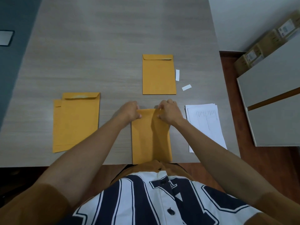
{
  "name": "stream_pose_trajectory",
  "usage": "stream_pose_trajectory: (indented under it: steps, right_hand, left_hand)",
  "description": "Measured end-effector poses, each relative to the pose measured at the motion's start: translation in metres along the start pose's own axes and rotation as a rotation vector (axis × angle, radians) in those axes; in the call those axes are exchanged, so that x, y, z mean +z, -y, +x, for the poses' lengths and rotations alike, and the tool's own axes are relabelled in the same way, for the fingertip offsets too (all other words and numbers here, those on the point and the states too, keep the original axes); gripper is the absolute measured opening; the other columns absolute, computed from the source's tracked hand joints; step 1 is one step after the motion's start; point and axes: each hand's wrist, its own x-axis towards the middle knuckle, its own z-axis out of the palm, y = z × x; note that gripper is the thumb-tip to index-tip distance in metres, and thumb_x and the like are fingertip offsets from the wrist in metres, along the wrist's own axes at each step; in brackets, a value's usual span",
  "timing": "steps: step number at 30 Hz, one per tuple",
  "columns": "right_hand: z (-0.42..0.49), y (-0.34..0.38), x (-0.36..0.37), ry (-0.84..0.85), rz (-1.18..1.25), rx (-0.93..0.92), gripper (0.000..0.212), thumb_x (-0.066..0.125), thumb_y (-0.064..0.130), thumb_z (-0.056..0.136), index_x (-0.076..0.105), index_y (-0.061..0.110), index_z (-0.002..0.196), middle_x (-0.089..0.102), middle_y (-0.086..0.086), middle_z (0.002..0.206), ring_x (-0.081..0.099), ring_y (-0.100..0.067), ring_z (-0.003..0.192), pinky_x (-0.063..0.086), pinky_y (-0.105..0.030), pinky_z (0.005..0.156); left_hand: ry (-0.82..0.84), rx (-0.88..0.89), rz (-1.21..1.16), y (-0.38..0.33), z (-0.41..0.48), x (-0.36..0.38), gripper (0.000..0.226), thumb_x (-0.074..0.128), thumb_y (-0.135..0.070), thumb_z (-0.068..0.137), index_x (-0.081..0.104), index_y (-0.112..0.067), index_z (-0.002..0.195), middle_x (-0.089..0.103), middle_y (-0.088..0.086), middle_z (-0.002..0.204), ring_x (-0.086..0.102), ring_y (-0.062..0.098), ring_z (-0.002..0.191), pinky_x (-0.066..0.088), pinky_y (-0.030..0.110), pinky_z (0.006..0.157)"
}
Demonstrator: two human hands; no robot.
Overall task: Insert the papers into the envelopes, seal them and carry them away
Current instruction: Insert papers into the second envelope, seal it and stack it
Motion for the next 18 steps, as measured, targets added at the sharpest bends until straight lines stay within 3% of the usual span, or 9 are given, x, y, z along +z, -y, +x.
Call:
stream_pose_trajectory:
  steps: [4,6,9,11,14,18]
  right_hand:
    - [0.012,-0.002,-0.015,-0.172,0.271,0.037,0.017,0.073,0.02,0.084,0.064,0.018,0.099,0.059,-0.003,0.105,0.053,-0.015,0.094,0.047,-0.031,0.087]
    - [0.02,-0.002,-0.03,-0.244,0.345,0.061,0.015,0.07,0.015,0.086,0.064,0.014,0.1,0.058,-0.003,0.097,0.052,-0.011,0.083,0.048,-0.031,0.083]
    - [0.036,-0.002,-0.051,-0.275,0.497,0.131,0.024,0.072,0.016,0.085,0.064,0.016,0.107,0.063,-0.004,0.101,0.056,-0.014,0.088,0.044,-0.026,0.075]
    - [0.05,-0.003,-0.065,-0.295,0.58,0.173,0.028,0.075,0.017,0.084,0.064,0.017,0.11,0.061,-0.002,0.1,0.056,-0.014,0.088,0.042,-0.02,0.067]
    - [0.078,-0.005,-0.085,-0.372,0.593,0.176,0.028,0.076,0.016,0.083,0.065,0.016,0.109,0.059,0.0,0.097,0.055,-0.013,0.085,0.04,-0.017,0.064]
    - [0.119,-0.004,-0.102,-0.437,0.567,0.16,0.025,0.077,0.013,0.081,0.067,0.014,0.104,0.062,-0.001,0.1,0.055,-0.011,0.087,0.037,-0.006,0.065]
  left_hand:
    - [-0.02,0.025,-0.356,-0.01,0.012,-0.025,0.022,0.073,-0.015,0.088,0.054,-0.013,0.098,0.055,0.004,0.105,0.051,0.021,0.098,0.038,0.027,0.076]
    - [-0.047,0.023,-0.515,-0.015,0.02,-0.037,0.019,0.072,-0.013,0.089,0.055,-0.012,0.099,0.059,0.009,0.105,0.054,0.021,0.094,0.045,0.031,0.072]
    - [-0.061,-0.013,-0.753,-0.023,0.035,-0.047,0.018,0.072,-0.008,0.088,0.057,-0.01,0.099,0.064,0.014,0.105,0.061,0.023,0.091,0.053,0.035,0.079]
    - [-0.107,-0.034,-0.863,-0.032,0.045,-0.055,0.019,0.07,-0.005,0.089,0.057,-0.009,0.102,0.064,0.012,0.105,0.062,0.021,0.09,0.054,0.026,0.07]
    - [-0.159,-0.074,-0.922,-0.044,0.067,-0.068,0.019,0.065,-0.001,0.092,0.056,-0.009,0.106,0.064,0.011,0.105,0.062,0.02,0.089,0.051,0.022,0.062]
    - [-0.229,-0.099,-0.844,-0.055,0.108,-0.081,0.026,0.067,-0.002,0.09,0.052,-0.022,0.081,0.063,0.005,0.093,0.061,0.022,0.089,0.051,0.029,0.064]
